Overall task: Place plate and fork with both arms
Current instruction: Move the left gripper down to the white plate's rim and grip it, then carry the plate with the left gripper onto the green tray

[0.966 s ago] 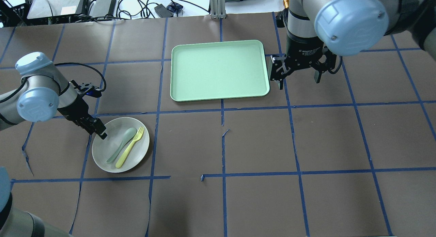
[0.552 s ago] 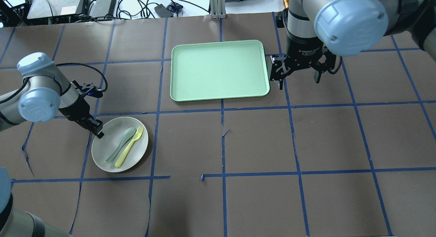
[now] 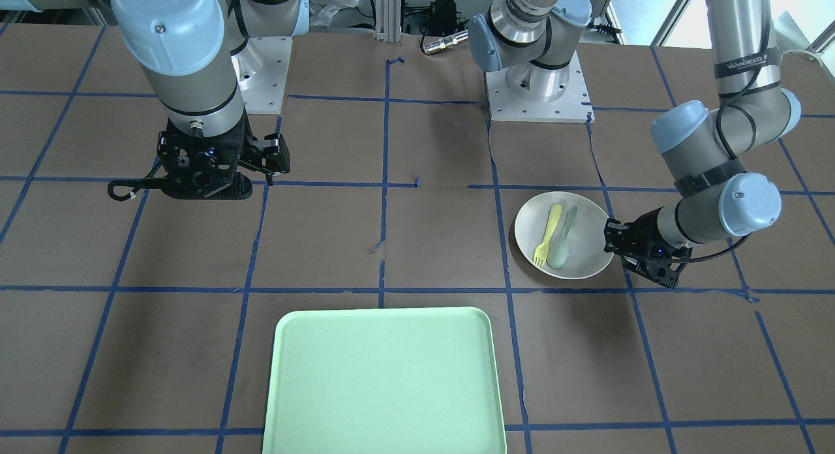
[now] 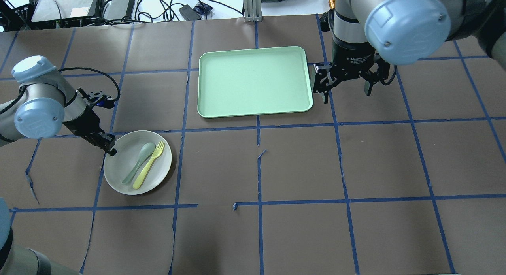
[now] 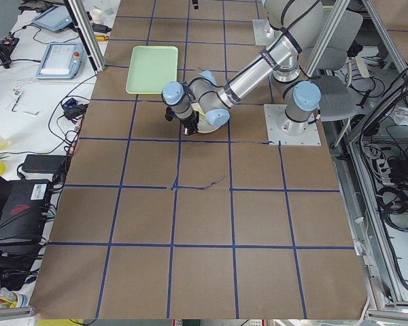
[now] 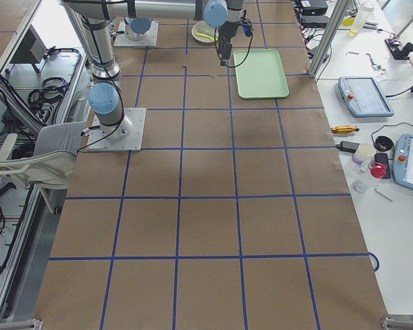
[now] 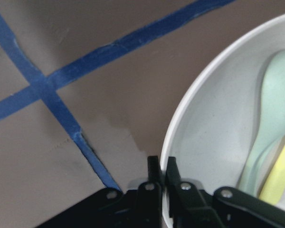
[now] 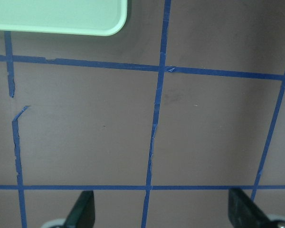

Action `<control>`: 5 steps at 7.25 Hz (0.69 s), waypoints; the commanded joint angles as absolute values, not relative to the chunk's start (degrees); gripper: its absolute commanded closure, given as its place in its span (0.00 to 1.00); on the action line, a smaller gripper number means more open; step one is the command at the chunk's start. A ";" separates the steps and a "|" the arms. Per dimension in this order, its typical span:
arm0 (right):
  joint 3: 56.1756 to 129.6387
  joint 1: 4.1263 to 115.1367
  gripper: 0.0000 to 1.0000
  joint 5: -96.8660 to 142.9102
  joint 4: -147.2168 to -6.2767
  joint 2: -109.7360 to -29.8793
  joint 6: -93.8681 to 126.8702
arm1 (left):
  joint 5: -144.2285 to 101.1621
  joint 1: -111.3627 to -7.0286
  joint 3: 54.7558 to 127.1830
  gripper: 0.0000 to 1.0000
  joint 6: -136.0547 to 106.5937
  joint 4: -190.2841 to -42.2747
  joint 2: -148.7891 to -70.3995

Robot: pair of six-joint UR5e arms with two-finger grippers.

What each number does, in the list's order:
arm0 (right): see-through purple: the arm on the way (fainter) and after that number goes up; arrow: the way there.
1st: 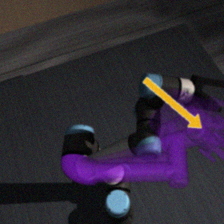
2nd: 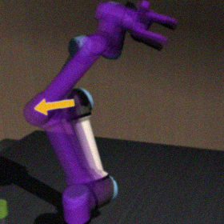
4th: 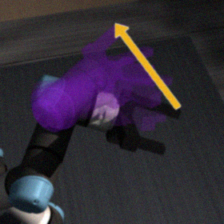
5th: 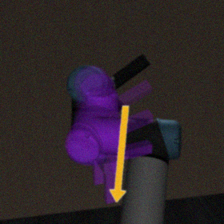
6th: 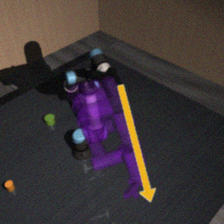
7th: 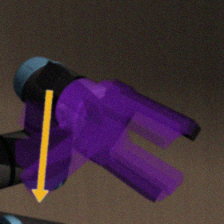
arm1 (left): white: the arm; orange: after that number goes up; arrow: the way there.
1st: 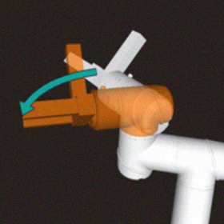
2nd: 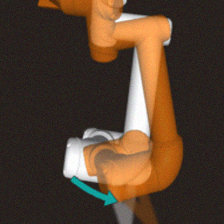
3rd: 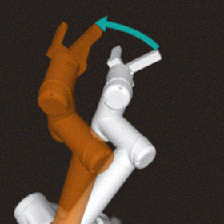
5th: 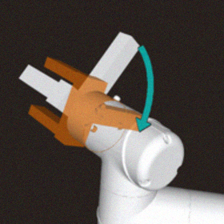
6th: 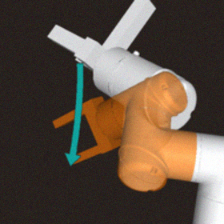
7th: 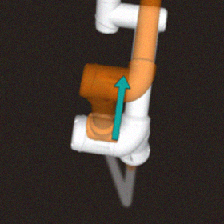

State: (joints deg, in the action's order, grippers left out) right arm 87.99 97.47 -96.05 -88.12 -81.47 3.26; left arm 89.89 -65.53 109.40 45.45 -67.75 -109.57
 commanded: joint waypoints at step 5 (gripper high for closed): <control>88.07 97.47 0.00 -96.06 -89.56 -81.39 2.55 | 78.52 -60.82 102.59 1.00 30.79 -78.64 -108.90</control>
